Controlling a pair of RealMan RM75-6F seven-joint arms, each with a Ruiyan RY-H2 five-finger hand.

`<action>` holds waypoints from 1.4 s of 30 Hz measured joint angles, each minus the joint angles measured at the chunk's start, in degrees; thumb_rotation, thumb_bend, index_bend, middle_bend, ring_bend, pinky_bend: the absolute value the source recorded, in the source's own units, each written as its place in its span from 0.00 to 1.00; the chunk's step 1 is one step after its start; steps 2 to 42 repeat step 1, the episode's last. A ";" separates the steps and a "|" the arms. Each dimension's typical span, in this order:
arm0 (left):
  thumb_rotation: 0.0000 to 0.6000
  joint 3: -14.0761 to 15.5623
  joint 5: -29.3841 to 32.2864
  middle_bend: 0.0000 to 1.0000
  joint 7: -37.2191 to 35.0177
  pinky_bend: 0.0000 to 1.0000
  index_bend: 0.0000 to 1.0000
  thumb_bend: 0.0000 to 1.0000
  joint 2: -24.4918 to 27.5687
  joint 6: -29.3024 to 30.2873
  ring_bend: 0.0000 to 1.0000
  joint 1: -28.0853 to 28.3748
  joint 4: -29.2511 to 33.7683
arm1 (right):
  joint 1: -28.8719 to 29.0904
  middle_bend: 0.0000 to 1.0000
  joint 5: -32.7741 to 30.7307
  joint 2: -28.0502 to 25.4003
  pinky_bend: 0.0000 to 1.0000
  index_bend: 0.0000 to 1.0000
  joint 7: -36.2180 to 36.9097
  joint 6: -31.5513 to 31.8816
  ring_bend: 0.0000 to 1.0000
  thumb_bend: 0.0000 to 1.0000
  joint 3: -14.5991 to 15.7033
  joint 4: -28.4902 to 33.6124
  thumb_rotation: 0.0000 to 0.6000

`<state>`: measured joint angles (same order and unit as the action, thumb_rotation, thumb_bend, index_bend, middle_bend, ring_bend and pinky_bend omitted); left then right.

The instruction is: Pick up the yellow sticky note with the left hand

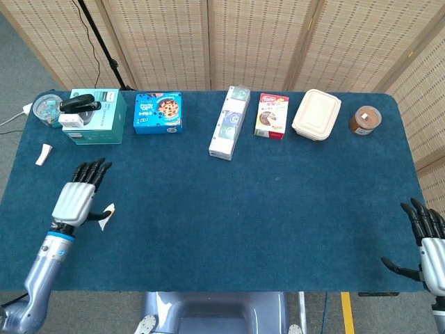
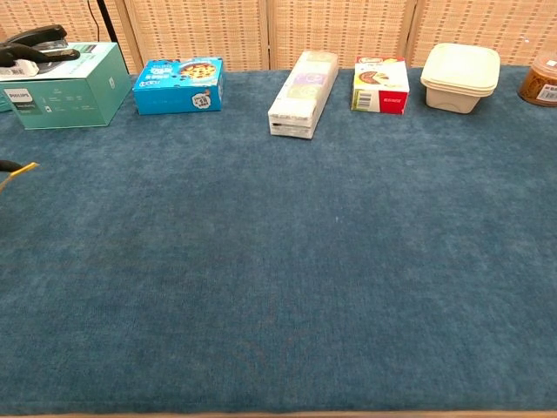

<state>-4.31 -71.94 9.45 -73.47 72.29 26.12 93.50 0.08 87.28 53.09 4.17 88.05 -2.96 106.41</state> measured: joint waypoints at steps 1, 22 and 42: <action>1.00 0.24 -0.26 0.00 -0.71 0.00 0.00 0.00 0.38 0.82 0.00 -0.76 0.05 | -0.03 0.00 0.07 0.01 0.00 0.00 -0.08 0.05 0.00 0.00 0.03 0.03 1.00; 1.00 0.24 -0.26 0.00 -0.71 0.00 0.00 0.00 0.38 0.82 0.00 -0.76 0.05 | -0.03 0.00 0.07 0.01 0.00 0.00 -0.08 0.05 0.00 0.00 0.03 0.03 1.00; 1.00 0.24 -0.26 0.00 -0.71 0.00 0.00 0.00 0.38 0.82 0.00 -0.76 0.05 | -0.03 0.00 0.07 0.01 0.00 0.00 -0.08 0.05 0.00 0.00 0.03 0.03 1.00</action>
